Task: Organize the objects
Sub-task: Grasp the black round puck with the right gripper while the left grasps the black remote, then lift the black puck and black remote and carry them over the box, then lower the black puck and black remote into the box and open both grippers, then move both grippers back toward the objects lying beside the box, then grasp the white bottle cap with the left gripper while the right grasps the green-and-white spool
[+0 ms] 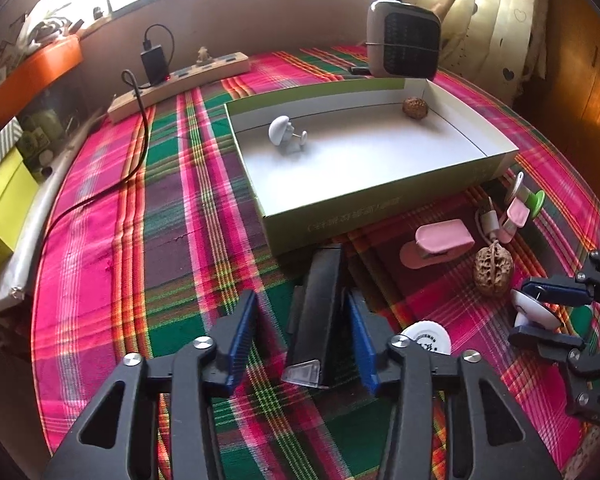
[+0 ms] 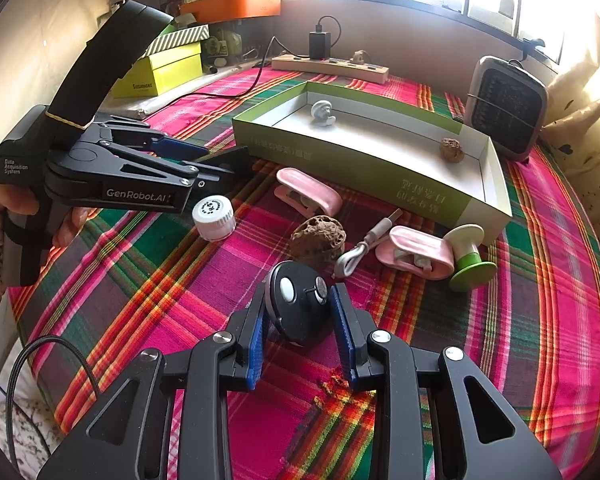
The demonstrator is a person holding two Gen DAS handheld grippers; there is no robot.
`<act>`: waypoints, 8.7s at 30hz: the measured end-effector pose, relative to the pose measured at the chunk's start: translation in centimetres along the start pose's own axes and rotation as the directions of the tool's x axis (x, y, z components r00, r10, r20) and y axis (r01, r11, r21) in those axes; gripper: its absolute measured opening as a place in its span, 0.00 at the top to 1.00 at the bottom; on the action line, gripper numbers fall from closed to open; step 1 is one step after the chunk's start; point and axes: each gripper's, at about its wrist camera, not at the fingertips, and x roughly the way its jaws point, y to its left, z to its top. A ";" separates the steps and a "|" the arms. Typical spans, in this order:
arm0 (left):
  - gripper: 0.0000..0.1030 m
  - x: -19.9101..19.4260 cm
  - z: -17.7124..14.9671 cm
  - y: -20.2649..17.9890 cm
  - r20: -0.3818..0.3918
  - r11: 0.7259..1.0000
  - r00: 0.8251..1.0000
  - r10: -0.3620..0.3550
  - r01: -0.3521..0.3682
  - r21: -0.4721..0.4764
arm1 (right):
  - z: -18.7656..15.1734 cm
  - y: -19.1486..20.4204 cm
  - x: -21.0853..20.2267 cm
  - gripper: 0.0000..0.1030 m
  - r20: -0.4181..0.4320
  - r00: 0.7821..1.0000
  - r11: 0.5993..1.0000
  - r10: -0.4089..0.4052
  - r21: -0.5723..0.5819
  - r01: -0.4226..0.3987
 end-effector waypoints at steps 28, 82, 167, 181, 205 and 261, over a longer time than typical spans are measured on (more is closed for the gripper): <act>0.79 -0.3 -0.3 -0.7 0.028 1.000 1.000 0.002 -0.001 -0.003 | 0.0 0.0 0.0 0.69 0.001 1.000 1.000 0.004 0.003 -0.004; 0.79 -0.4 6.6 -0.4 0.065 0.999 0.998 -0.005 0.008 -0.043 | 10.8 -6.1 1.1 0.72 0.124 0.988 0.996 -0.090 -0.005 0.091; 0.82 4.6 9.2 1.3 0.003 0.993 1.000 0.014 -0.013 -0.115 | 15.6 -9.3 12.3 0.62 -0.121 0.984 0.991 -0.132 -0.027 0.129; 0.73 4.0 8.8 1.1 0.012 0.992 1.000 0.000 0.002 -0.128 | 15.3 -9.2 11.1 0.52 -0.097 0.987 0.992 -0.125 -0.005 0.125; 0.71 -0.7 6.3 1.1 0.091 0.983 0.996 0.018 -0.001 -0.182 | 13.0 -7.7 5.4 0.48 -0.016 0.990 0.990 -0.138 0.037 0.138; 0.57 -1.8 -2.3 -3.3 0.017 0.977 1.000 -0.026 0.029 -0.213 | 1.2 -12.2 0.9 0.47 -0.009 0.992 0.980 -0.128 0.150 0.128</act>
